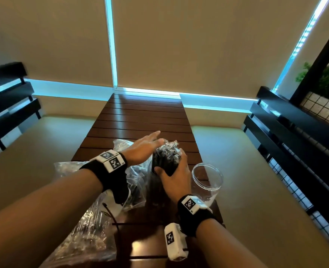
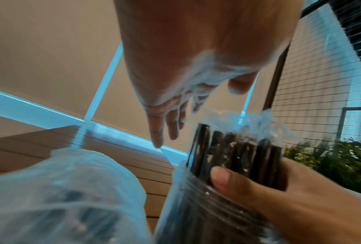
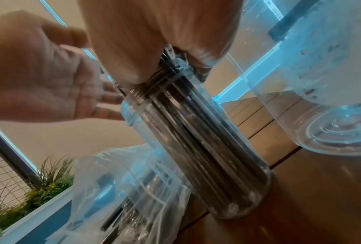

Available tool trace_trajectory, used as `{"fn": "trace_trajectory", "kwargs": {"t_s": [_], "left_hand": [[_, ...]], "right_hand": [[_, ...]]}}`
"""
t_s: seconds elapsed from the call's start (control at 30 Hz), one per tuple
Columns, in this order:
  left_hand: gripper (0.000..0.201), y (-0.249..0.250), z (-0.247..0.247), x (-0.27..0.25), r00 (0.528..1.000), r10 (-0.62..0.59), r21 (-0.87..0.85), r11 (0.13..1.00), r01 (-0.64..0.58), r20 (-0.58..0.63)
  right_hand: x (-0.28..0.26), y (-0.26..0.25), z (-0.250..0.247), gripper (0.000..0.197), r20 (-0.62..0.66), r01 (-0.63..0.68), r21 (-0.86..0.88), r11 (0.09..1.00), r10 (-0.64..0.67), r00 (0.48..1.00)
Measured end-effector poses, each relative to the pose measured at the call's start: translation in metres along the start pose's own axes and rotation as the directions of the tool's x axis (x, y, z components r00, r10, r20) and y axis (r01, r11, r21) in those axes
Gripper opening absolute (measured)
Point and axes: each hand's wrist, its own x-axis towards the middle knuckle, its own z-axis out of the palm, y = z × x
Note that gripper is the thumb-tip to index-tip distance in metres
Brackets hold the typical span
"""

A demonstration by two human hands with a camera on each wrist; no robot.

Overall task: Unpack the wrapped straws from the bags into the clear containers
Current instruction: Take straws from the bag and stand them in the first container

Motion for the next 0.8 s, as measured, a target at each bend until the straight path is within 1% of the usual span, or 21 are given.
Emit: {"fn": "trace_trajectory", "kwargs": {"t_s": [0.03,0.07,0.1,0.13,0.17,0.2,0.23,0.27,0.3,0.33,0.37,0.4,0.43,0.47,0.5,0.53,0.57,0.6,0.67,0.73,0.8], "left_hand": [[0.046,-0.005,-0.007,-0.002,0.997,-0.004,0.004,1.0,0.004,-0.082],[0.036,-0.009,-0.015,-0.004,0.986,-0.001,0.045,0.999,0.008,-0.165],[0.031,-0.013,-0.022,-0.008,0.975,0.006,0.121,0.992,0.021,-0.222],[0.033,-0.017,-0.03,-0.013,0.974,0.018,0.217,0.976,0.032,-0.227],[0.041,-0.021,-0.037,-0.017,0.985,0.015,0.331,0.943,0.044,-0.172],[0.054,-0.025,-0.042,-0.021,0.997,-0.03,0.454,0.889,0.059,-0.071],[0.07,-0.03,-0.044,-0.024,0.992,-0.118,0.582,0.81,0.071,0.043],[0.086,-0.034,-0.044,-0.027,0.967,-0.217,0.694,0.717,0.066,0.133],[0.101,-0.041,-0.041,-0.029,0.937,-0.3,0.778,0.626,0.052,0.179],[0.112,-0.048,-0.037,-0.032,0.918,-0.348,0.833,0.552,0.037,0.189],[0.114,-0.055,-0.032,-0.035,0.916,-0.361,0.862,0.506,0.036,0.173],[0.108,-0.062,-0.028,-0.037,0.928,-0.343,0.867,0.496,0.048,0.145],[0.094,-0.067,-0.026,-0.038,0.945,-0.308,0.851,0.52,0.069,0.112],[0.079,-0.071,-0.026,-0.04,0.959,-0.272,0.822,0.561,0.094,0.076],[0.066,-0.074,-0.027,-0.04,0.968,-0.247,0.789,0.603,0.121,0.04],[0.058,-0.076,-0.028,-0.041,0.974,-0.228,0.752,0.643,0.144,0.008],[0.052,-0.075,-0.029,-0.042,0.977,-0.211,0.717,0.679,0.157,-0.014],[0.049,-0.074,-0.03,-0.042,0.981,-0.192,0.684,0.712,0.161,-0.031],[0.043,-0.067,-0.034,-0.043,0.987,-0.151,0.632,0.761,0.146,-0.047],[0.037,-0.06,-0.038,-0.044,0.993,-0.108,0.6,0.791,0.12,-0.057],[0.034,-0.055,-0.042,-0.045,0.995,-0.086,0.58,0.808,0.102,-0.056]], "right_hand": [[0.0,-0.004,-0.002,0.109,0.002,0.01,-0.002,1.0,-0.01,1.0],[0.0,-0.009,-0.004,0.115,-0.01,0.041,0.0,0.999,-0.041,0.999],[-0.002,-0.015,-0.005,0.119,-0.042,0.091,-0.012,0.996,-0.092,0.995],[-0.003,-0.02,-0.006,0.118,-0.09,0.152,-0.056,0.987,-0.156,0.984],[-0.005,-0.026,-0.007,0.113,-0.142,0.208,-0.127,0.97,-0.225,0.964],[-0.006,-0.031,-0.006,0.104,-0.19,0.261,-0.208,0.943,-0.301,0.935],[-0.008,-0.037,-0.005,0.093,-0.223,0.316,-0.283,0.906,-0.382,0.897],[-0.01,-0.044,-0.004,0.079,-0.236,0.376,-0.346,0.86,-0.468,0.852],[-0.013,-0.049,-0.002,0.061,-0.222,0.445,-0.39,0.806,-0.552,0.804],[-0.016,-0.053,0.001,0.042,-0.183,0.529,-0.404,0.746,-0.633,0.753],[-0.019,-0.056,0.005,0.026,-0.113,0.62,-0.384,0.684,-0.701,0.704],[-0.022,-0.058,0.01,0.018,-0.017,0.693,-0.34,0.635,-0.741,0.671],[-0.025,-0.06,0.014,0.018,0.113,0.736,-0.284,0.614,-0.741,0.662],[-0.026,-0.061,0.018,0.018,0.273,0.744,-0.231,0.627,-0.692,0.669],[-0.026,-0.062,0.023,0.017,0.44,0.721,-0.2,0.664,-0.597,0.671],[-0.025,-0.062,0.028,0.016,0.578,0.683,-0.2,0.703,-0.478,0.661],[-0.024,-0.061,0.035,0.017,0.66,0.636,-0.211,0.742,-0.372,0.653],[-0.024,-0.061,0.04,0.019,0.692,0.582,-0.224,0.781,-0.293,0.66],[-0.022,-0.059,0.053,0.02,0.687,0.451,-0.271,0.85,-0.157,0.709],[-0.019,-0.054,0.069,0.018,0.649,0.355,-0.343,0.87,-0.054,0.759],[-0.016,-0.051,0.082,0.019,0.579,0.289,-0.397,0.871,-0.007,0.815]]}}
